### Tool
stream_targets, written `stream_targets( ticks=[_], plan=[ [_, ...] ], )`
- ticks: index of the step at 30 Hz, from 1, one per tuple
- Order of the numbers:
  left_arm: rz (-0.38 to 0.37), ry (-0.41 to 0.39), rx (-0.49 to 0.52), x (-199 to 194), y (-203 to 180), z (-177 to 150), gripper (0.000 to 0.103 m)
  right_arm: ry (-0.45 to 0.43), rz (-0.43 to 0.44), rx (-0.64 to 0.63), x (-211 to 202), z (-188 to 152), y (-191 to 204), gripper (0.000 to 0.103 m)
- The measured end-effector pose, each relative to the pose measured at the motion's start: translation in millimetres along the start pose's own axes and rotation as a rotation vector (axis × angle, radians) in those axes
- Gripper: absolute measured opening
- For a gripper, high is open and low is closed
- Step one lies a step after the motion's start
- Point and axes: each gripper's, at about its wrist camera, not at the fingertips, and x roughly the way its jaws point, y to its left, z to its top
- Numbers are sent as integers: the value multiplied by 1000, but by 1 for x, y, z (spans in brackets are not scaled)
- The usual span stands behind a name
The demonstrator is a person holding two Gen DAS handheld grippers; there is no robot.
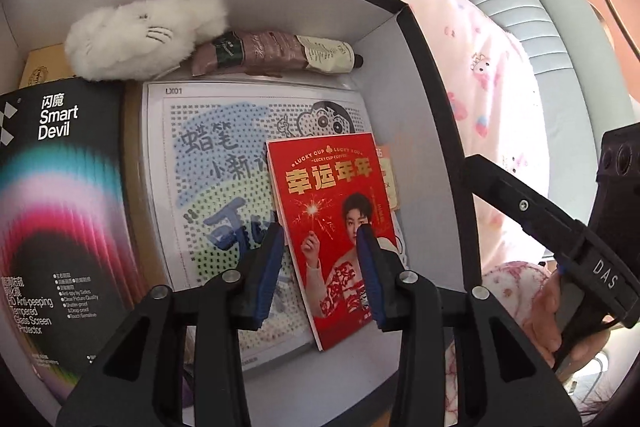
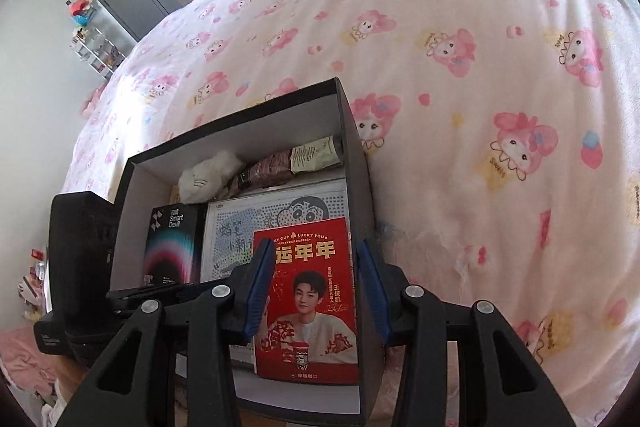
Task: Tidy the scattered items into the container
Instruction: 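Stand the red card against the drawing book and open the right gripper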
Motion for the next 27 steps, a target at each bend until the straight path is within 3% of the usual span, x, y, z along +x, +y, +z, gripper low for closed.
stream_targets(
  ticks=[8, 13, 17, 19, 21, 27],
  plan=[
    [-62, 28, 20, 6, -10, -4, 37, -3, -29, 11, 1, 1, -3, 39],
    [42, 27, -30, 3, -13, -1, 39, 9, -2, 22, 2, 1, -4, 39],
    [17, 66, -53, 7, -14, 2, 39, 11, 6, 20, 2, 2, -3, 39],
    [12, 72, -55, 10, -17, 3, 44, 12, 4, 18, 3, 2, -3, 39],
    [3, 65, -54, 9, -20, 2, 56, 11, 3, 20, 3, 2, -4, 39],
    [-19, 38, -77, -10, -8, -13, 54, -2, 16, 33, -1, 2, -6, 39]
  ],
)
